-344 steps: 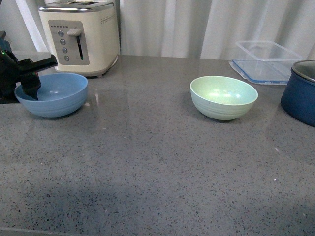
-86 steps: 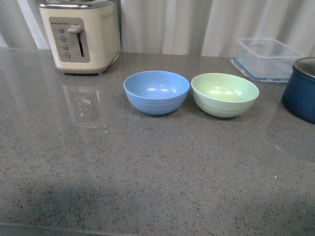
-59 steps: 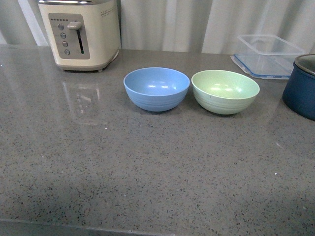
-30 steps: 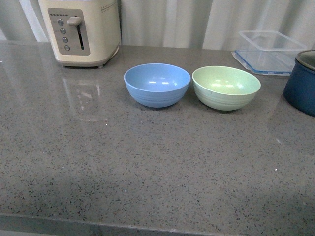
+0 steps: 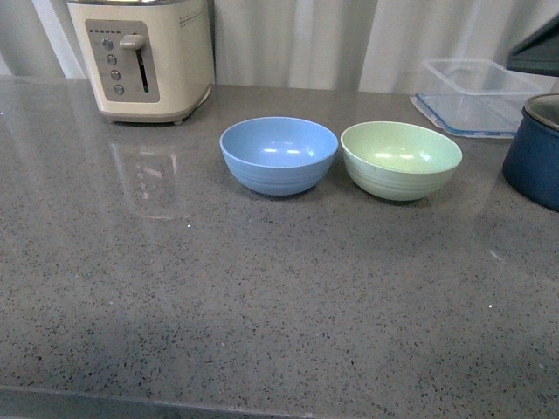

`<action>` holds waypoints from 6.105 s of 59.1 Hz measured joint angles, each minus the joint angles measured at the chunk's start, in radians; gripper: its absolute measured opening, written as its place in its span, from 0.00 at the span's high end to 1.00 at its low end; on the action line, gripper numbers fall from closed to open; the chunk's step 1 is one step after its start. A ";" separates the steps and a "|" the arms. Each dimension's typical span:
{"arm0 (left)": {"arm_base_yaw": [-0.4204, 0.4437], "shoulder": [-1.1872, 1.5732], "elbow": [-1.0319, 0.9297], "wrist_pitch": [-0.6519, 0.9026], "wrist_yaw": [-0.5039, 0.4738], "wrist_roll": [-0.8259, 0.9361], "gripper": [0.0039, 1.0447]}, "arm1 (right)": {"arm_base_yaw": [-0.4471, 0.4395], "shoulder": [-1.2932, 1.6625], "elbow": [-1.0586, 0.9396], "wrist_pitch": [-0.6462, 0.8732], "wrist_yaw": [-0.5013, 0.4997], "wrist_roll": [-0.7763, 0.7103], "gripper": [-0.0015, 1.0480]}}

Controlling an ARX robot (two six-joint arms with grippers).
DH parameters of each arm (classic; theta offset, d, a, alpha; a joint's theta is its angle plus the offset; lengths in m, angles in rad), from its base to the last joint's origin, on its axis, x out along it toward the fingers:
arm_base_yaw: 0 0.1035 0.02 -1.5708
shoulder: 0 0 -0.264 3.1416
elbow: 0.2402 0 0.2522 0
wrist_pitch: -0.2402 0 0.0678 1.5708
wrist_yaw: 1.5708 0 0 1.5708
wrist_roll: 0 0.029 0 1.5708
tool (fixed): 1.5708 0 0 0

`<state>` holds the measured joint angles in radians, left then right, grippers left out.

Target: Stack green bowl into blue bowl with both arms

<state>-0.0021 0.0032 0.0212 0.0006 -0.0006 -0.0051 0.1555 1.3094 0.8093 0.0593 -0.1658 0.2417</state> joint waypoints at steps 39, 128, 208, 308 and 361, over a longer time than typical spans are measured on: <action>0.000 0.000 0.000 0.000 0.000 0.000 0.06 | -0.018 0.620 0.494 -0.125 0.271 0.109 0.10; 0.000 0.000 0.000 0.000 0.000 0.000 0.06 | 0.188 0.565 0.697 -0.190 0.265 0.129 0.99; 0.000 0.000 0.000 0.000 0.000 0.000 0.06 | 0.096 0.294 0.163 0.573 0.134 0.153 0.14; 0.000 0.000 0.000 0.000 0.000 0.000 0.06 | -0.154 -0.809 -0.804 0.435 0.167 -0.238 0.99; 0.000 0.000 0.000 0.000 0.000 0.000 0.06 | -0.154 -1.146 -0.804 0.107 0.167 -0.238 0.99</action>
<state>-0.0021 0.0032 0.0212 0.0006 -0.0006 -0.0051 0.0017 0.1635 0.0051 0.1665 0.0013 0.0032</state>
